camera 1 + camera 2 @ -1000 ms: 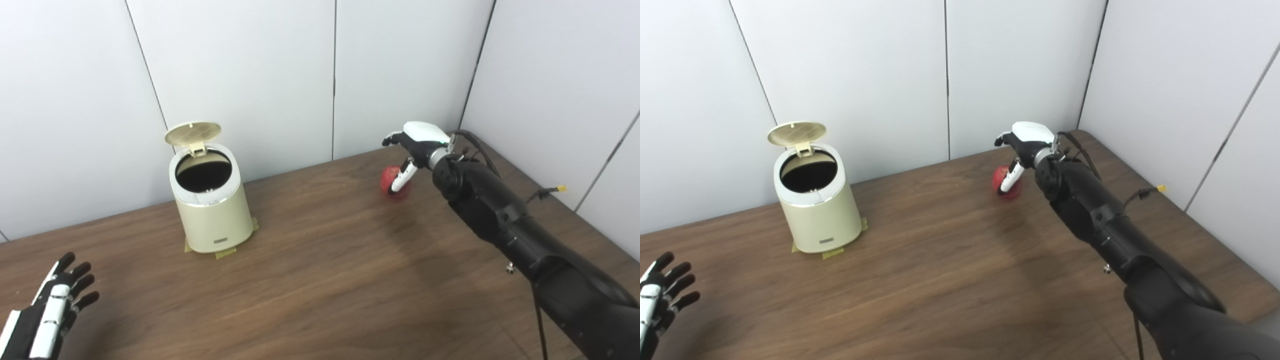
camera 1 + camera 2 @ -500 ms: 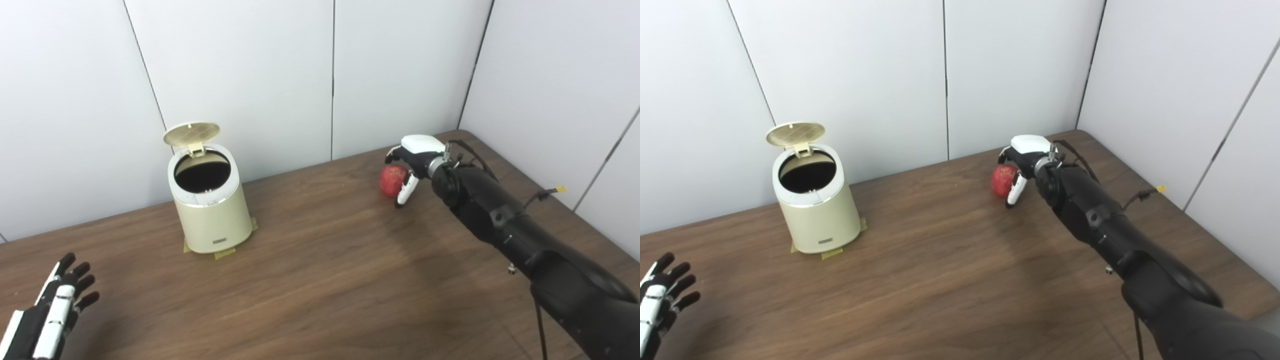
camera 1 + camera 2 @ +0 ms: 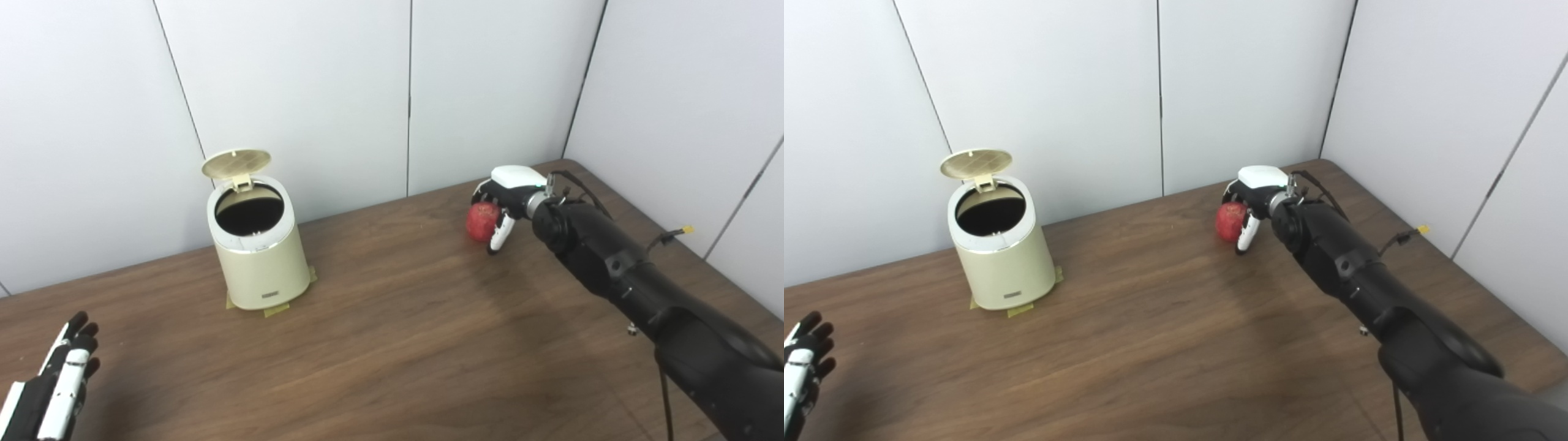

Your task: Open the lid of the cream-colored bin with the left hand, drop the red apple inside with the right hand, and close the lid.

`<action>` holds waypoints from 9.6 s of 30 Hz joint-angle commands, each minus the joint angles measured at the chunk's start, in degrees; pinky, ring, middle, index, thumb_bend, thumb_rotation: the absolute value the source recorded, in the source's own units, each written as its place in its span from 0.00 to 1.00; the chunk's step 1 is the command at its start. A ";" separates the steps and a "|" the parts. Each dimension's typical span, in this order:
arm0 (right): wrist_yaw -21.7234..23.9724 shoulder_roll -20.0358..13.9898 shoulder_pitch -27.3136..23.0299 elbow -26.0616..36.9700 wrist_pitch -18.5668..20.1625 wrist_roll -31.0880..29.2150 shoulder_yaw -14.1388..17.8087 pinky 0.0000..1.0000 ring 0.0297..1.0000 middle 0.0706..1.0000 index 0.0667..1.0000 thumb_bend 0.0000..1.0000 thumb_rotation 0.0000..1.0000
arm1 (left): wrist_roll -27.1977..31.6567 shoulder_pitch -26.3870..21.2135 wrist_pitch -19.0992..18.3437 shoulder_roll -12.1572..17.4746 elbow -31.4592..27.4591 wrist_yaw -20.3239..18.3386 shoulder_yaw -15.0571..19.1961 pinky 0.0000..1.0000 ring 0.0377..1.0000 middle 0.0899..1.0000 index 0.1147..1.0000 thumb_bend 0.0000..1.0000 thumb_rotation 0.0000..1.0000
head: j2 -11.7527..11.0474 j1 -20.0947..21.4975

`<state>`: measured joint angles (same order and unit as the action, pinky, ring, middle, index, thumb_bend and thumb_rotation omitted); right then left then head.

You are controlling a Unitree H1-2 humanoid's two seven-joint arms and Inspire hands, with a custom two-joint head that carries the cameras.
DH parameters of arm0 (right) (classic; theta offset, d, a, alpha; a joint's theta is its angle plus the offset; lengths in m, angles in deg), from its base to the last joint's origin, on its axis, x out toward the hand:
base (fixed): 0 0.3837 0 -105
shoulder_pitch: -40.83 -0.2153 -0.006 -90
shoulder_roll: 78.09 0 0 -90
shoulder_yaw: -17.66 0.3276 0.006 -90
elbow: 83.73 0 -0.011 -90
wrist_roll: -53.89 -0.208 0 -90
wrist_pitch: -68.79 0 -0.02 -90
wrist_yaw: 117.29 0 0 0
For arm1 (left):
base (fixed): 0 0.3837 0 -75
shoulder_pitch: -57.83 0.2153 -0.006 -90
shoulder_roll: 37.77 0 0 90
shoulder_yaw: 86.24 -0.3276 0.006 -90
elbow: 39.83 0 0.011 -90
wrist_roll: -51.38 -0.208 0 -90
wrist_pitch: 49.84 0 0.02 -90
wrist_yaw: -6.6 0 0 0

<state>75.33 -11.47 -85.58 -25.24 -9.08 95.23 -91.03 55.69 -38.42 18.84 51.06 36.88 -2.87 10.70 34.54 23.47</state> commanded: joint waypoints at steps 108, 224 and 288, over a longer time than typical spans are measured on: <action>-17.58 25.87 -17.58 4.31 -16.12 1.08 -0.46 0.37 0.38 0.45 0.51 0.50 0.00 | -6.76 0.64 5.53 -16.49 -7.32 11.79 -7.07 0.95 0.93 0.94 0.98 0.47 0.77 | 0.04 -23.83; -12.41 41.58 28.25 33.86 -0.47 -49.14 21.42 0.83 0.94 0.95 1.00 0.55 1.00 | -6.22 -52.51 5.63 2.11 37.51 -9.51 -14.65 0.99 0.93 0.90 0.89 0.49 1.00 | -6.72 -24.23; -12.05 40.23 26.46 33.61 4.38 -46.35 18.68 0.70 0.85 0.91 1.00 0.57 1.00 | -38.00 -48.07 9.83 7.63 20.31 -27.89 -33.52 0.81 0.84 0.85 0.85 0.67 1.00 | -5.46 -21.67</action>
<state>62.96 29.03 -58.06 7.87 -5.20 48.68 -72.14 18.41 -83.85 28.80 57.91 58.11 -30.24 -23.18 29.00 1.76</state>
